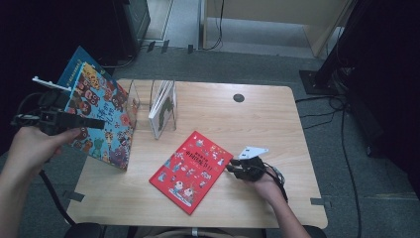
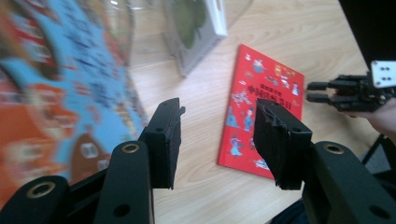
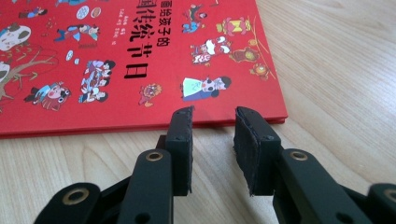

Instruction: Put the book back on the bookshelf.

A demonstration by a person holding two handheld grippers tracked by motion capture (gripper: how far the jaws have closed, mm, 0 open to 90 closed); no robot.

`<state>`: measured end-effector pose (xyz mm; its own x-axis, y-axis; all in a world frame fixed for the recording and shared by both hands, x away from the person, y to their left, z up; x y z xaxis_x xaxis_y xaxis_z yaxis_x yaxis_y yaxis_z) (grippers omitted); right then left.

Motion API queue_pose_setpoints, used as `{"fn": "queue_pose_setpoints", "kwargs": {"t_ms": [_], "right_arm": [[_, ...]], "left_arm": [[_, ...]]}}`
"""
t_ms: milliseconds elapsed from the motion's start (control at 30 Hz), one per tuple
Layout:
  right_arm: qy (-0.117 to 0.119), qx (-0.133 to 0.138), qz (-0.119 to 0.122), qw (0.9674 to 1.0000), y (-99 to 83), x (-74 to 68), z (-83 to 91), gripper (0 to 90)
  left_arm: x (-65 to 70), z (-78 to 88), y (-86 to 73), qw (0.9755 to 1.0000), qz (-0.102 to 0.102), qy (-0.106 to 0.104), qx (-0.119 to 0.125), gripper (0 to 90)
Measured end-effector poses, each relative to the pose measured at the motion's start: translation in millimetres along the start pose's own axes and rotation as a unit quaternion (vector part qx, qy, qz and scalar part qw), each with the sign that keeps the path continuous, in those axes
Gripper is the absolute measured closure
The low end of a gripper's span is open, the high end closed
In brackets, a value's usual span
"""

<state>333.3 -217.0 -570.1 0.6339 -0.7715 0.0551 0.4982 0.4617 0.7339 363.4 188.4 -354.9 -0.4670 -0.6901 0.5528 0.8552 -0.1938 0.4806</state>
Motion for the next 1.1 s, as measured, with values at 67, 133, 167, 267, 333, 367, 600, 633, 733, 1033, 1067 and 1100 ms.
{"fn": "queue_pose_setpoints", "kwargs": {"t_ms": [67,133,167,267,333,367,600,633,733,1033,1067,1100], "right_arm": [[0.000,0.003,-0.004,1.0000,0.9,0.2,-0.3,67.6],[0.002,0.003,-0.006,1.0000,1.2,0.5,-0.8,67.6],[0.002,-0.001,-0.006,1.0000,1.6,0.3,-1.1,67.6],[0.004,-0.001,-0.004,1.0000,3.2,0.7,-1.5,67.6],[0.003,-0.001,-0.006,1.0000,4.3,1.1,-2.1,67.5],[0.002,-0.001,-0.007,1.0000,4.8,1.4,-2.2,67.5],[0.004,0.002,-0.012,0.9999,8.1,4.3,-3.0,67.3],[0.004,0.003,-0.012,0.9999,8.6,4.7,-3.3,67.3],[0.002,0.003,-0.013,0.9999,9.5,5.8,-3.9,66.5],[0.003,0.003,-0.016,0.9999,10.3,7.4,-5.7,66.6],[0.003,0.003,-0.016,0.9999,10.2,7.5,-5.8,66.6],[0.002,0.003,-0.016,0.9999,10.2,7.6,-5.9,66.6]], "left_arm": [[3.2,-8.1,-3.7,0.9999,-0.013,-0.001,-0.005,51.8],[6.1,-14.9,-5.7,0.9998,-0.019,-0.007,-0.003,51.9],[7.2,-18.8,-6.9,0.9997,-0.021,-0.009,-0.001,51.9],[8.3,-28.2,-9.6,0.9996,-0.025,-0.013,-0.001,51.7],[8.0,-36.6,-12.2,0.9996,-0.029,-0.006,-0.004,51.2],[7.8,-41.1,-13.5,0.9995,-0.032,-0.004,-0.005,51.1],[8.7,-77.2,-25.8,0.9988,-0.043,-0.014,-0.021,50.3],[8.9,-83.0,-27.9,0.9985,-0.047,-0.017,-0.023,50.3],[9.1,-95.1,-32.4,0.9981,-0.050,-0.024,-0.028,50.4],[2.4,-122.5,-40.7,0.9973,-0.062,-0.030,-0.025,50.5],[0.6,-125.2,-41.8,0.9973,-0.063,-0.028,-0.025,50.6],[-1.2,-127.9,-42.9,0.9973,-0.063,-0.029,-0.025,50.6]]}}
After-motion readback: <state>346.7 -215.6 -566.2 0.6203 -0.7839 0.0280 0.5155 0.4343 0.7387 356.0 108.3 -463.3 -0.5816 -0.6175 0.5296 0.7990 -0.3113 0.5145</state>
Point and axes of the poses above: each handheld gripper's, and its own axes: z roughly backward along the jaws, y roughly out of its top, x roughly to its right, the point moved 9 cm from there along -z, roughly forward along the jaws, and after that the axes turned 12 degrees about -y, right-handed, at the moved point
